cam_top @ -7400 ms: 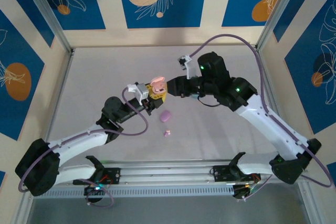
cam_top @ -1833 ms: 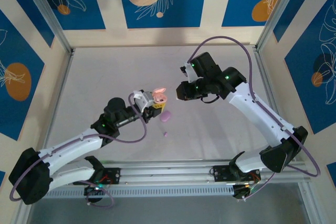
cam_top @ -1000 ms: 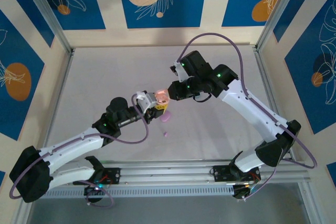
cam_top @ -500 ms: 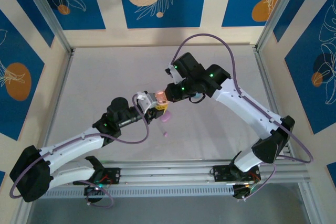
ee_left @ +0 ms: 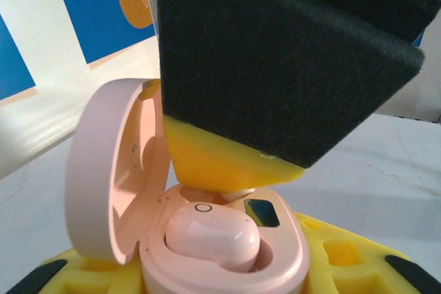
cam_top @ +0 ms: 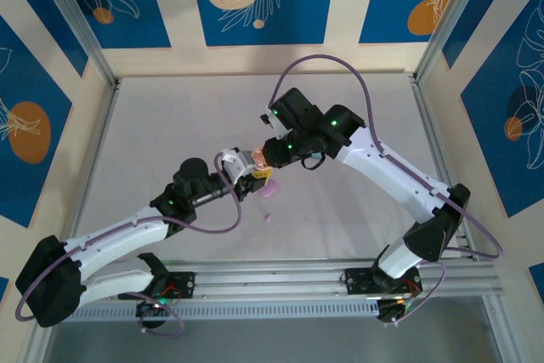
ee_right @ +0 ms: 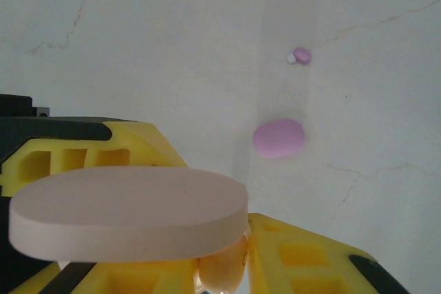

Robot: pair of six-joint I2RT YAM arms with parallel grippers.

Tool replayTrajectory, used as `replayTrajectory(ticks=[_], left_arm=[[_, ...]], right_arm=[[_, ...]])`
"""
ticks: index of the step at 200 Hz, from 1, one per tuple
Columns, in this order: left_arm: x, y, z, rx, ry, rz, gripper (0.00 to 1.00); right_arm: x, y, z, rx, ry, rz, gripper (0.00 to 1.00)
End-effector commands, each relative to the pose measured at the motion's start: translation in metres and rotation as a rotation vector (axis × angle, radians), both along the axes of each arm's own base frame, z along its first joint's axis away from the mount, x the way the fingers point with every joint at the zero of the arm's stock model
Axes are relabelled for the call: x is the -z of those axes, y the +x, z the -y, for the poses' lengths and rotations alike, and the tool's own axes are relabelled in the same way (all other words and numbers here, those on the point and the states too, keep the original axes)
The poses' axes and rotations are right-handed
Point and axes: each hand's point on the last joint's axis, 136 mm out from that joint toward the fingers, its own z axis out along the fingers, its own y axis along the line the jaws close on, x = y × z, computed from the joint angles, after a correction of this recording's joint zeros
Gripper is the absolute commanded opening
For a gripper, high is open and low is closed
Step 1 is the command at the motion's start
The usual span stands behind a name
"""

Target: Insert the wireless bluetooth earbuds into the charging case

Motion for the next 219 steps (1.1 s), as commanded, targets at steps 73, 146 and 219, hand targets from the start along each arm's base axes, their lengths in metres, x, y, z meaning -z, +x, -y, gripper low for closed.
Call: replayTrajectory(ticks=[73,146,219], left_arm=[[-0.027,0.0,0.003,-0.005,-0.062,0.059,0.23],[-0.029,0.0,0.003,-0.004,-0.068,0.059,0.23],[-0.03,0.0,0.003,-0.003,-0.072,0.057,0.23]], right_arm=[[-0.019,-0.013,0.001,-0.019,0.107,-0.045,0.29],[-0.024,-0.015,0.003,-0.018,0.173,-0.069,0.28],[-0.025,-0.018,0.0,-0.049,0.216,-0.078,0.26]])
